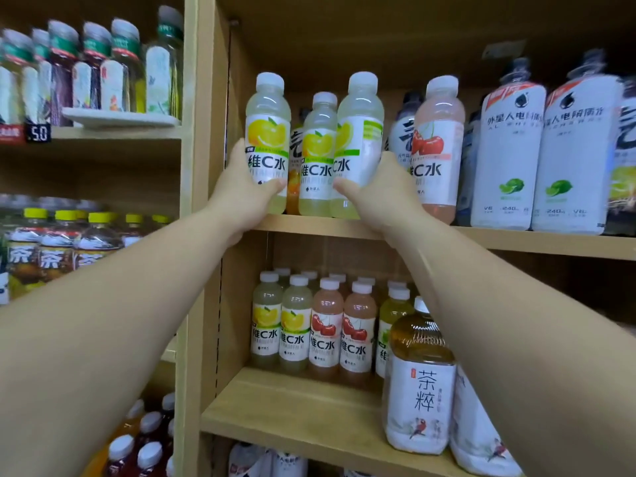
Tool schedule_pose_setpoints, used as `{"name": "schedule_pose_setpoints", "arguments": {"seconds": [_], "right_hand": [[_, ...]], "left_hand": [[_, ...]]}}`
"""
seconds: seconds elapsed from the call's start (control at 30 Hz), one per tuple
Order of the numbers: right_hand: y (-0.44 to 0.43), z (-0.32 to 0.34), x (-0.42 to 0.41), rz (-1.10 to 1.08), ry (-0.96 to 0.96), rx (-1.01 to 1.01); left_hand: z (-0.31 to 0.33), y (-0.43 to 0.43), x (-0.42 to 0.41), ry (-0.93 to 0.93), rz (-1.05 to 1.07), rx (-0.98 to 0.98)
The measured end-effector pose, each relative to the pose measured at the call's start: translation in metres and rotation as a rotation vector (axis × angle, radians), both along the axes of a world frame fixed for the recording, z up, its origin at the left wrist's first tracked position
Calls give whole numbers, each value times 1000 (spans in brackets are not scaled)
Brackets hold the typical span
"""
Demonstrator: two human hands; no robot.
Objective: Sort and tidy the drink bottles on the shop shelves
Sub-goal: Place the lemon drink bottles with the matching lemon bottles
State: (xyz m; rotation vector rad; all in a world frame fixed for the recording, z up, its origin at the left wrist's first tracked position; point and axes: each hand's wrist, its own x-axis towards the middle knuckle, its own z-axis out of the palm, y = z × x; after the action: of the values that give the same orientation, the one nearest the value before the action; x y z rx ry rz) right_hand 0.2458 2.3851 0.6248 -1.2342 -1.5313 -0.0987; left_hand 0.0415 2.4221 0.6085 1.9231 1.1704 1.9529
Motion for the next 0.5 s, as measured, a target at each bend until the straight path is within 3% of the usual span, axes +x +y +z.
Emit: {"name": "schedule_pose_setpoints", "arguments": {"seconds": [0.3,0.5], "right_hand": [[-76,-52,-6,339,151,290],[-84,-158,-10,507,194,34]], "left_hand": [[-50,-85,-17,-69,-220,145],[-141,-102,-28,-104,-257,-17]]}}
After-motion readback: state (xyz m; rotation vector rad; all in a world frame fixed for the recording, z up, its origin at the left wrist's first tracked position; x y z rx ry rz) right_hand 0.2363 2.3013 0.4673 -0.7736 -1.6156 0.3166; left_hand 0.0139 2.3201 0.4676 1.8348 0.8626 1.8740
